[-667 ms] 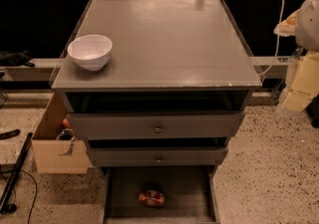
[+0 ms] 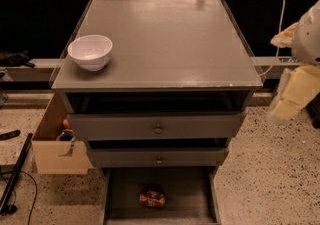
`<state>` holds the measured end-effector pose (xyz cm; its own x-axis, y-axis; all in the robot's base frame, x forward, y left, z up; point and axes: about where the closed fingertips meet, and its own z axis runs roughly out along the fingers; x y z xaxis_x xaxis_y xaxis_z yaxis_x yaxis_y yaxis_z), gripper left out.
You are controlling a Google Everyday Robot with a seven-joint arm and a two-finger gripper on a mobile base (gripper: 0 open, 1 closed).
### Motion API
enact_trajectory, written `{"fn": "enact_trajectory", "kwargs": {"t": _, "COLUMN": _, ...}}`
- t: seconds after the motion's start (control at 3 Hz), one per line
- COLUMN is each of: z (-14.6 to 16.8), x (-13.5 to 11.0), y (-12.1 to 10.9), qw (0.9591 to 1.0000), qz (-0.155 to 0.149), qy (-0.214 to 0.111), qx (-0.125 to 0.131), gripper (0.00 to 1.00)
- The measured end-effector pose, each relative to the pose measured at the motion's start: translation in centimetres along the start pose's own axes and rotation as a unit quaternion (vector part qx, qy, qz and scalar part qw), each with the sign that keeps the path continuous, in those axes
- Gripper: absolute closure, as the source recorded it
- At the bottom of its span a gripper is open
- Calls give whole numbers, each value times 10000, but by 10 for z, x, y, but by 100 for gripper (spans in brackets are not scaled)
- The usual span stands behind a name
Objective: Pick coke can from bottom drawer and place on counter
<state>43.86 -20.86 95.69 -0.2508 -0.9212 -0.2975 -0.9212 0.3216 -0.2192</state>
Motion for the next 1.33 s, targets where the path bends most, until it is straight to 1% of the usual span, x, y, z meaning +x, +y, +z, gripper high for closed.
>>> {"fn": "enact_trajectory", "kwargs": {"t": 0.33, "z": 46, "x": -1, "y": 18, "qw": 9957, "qz": 440, "qy": -780, "qx": -230, "gripper": 0}}
{"fn": "enact_trajectory", "kwargs": {"t": 0.67, "z": 89, "x": 2, "y": 38, "qw": 9840, "qz": 728, "qy": -1563, "qx": -445, "gripper": 0}}
{"fn": "enact_trajectory", "kwargs": {"t": 1.0, "z": 89, "x": -5, "y": 42, "qw": 9790, "qz": 786, "qy": -1820, "qx": -476, "gripper": 0}}
{"fn": "enact_trajectory", "kwargs": {"t": 1.33, "z": 88, "x": -9, "y": 42, "qw": 9796, "qz": 739, "qy": -1837, "qx": -353, "gripper": 0}}
